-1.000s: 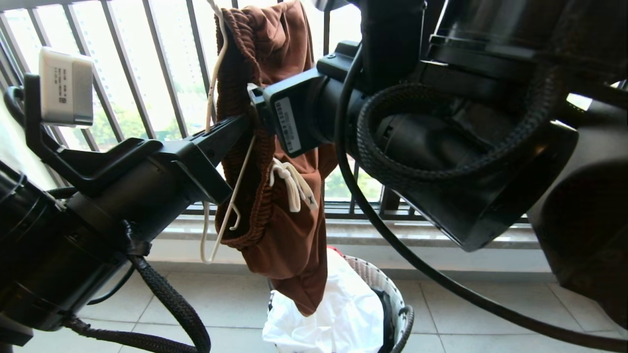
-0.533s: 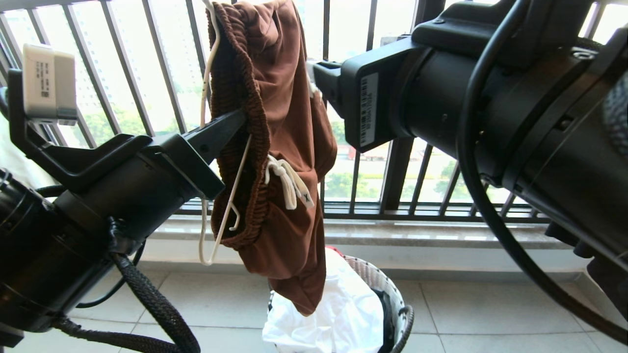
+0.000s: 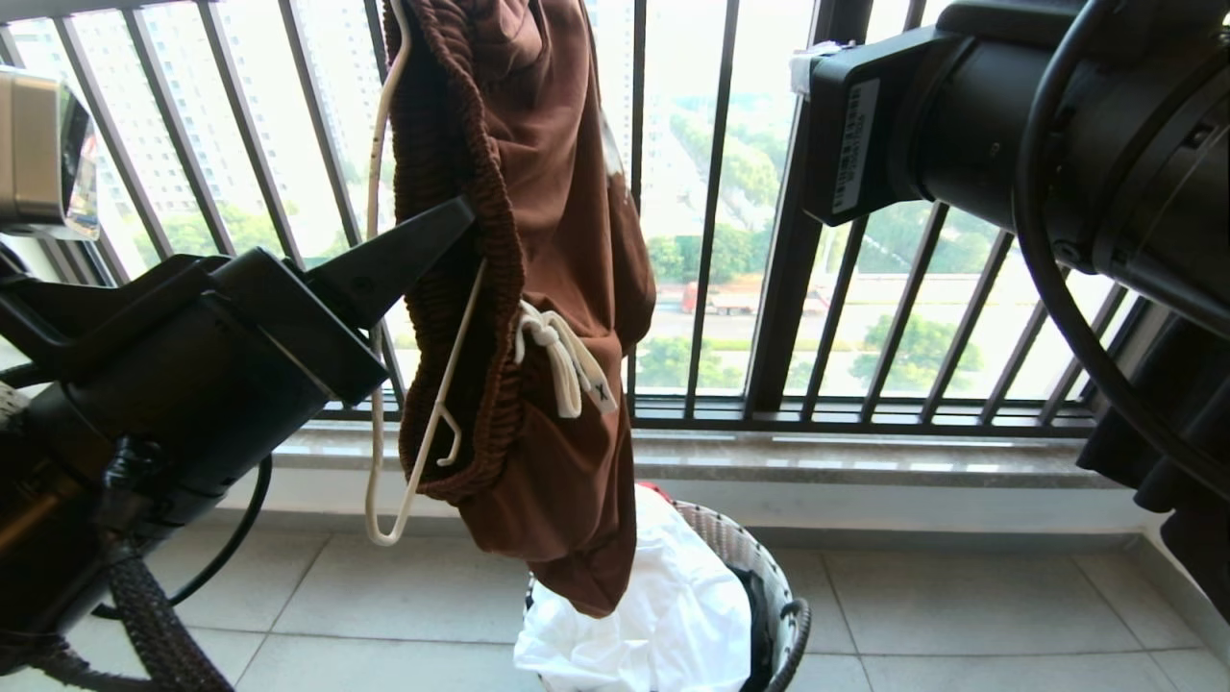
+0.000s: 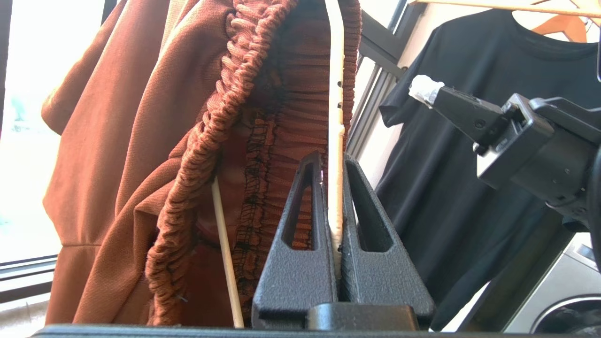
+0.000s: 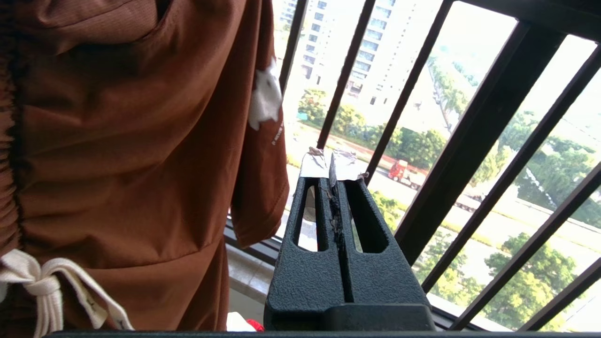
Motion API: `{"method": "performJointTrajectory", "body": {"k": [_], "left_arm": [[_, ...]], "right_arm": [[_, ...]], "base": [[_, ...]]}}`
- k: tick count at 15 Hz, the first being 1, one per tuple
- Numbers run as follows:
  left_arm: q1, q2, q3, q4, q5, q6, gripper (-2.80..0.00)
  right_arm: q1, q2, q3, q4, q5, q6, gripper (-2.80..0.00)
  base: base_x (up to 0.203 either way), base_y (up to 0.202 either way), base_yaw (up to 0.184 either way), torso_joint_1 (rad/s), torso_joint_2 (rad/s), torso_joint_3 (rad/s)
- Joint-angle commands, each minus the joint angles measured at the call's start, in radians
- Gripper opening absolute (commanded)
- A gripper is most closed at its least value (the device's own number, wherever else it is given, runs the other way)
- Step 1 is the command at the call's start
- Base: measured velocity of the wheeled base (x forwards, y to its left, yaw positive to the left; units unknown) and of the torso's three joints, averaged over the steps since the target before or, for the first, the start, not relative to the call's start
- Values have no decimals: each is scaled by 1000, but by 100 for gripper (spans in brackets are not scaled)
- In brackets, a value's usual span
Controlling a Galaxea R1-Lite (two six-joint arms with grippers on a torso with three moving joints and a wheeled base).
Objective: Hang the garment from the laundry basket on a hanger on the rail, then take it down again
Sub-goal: Hang the clothes on the clothes rack
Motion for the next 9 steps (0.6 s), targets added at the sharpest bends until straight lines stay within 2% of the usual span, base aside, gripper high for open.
{"method": "performJointTrajectory", "body": {"k": [1,2,3,6,9], "left_arm": [[1,-10,11,-7,-38,-9,-280],[6,-25,32,-8,-97,-20,-280],[11,-31,39,-8,-118,-29,-280],[13,-34,45,-8,-143,-29,-280],[13,-42,49,-8,-178,-29,-280]], "right_arm": [[-18,-10,-9,10,2,-7,-280],[-31,-13,-10,22,12,-18,-280],[-46,-15,-11,27,24,-24,-280],[-81,-22,-13,38,68,-53,-280],[-145,-34,-65,129,157,-53,-280]], "base": [[0,0,0,0,0,0],[0,0,0,0,0,0],[0,0,0,0,0,0],[0,0,0,0,0,0],[0,0,0,0,0,0]]}}
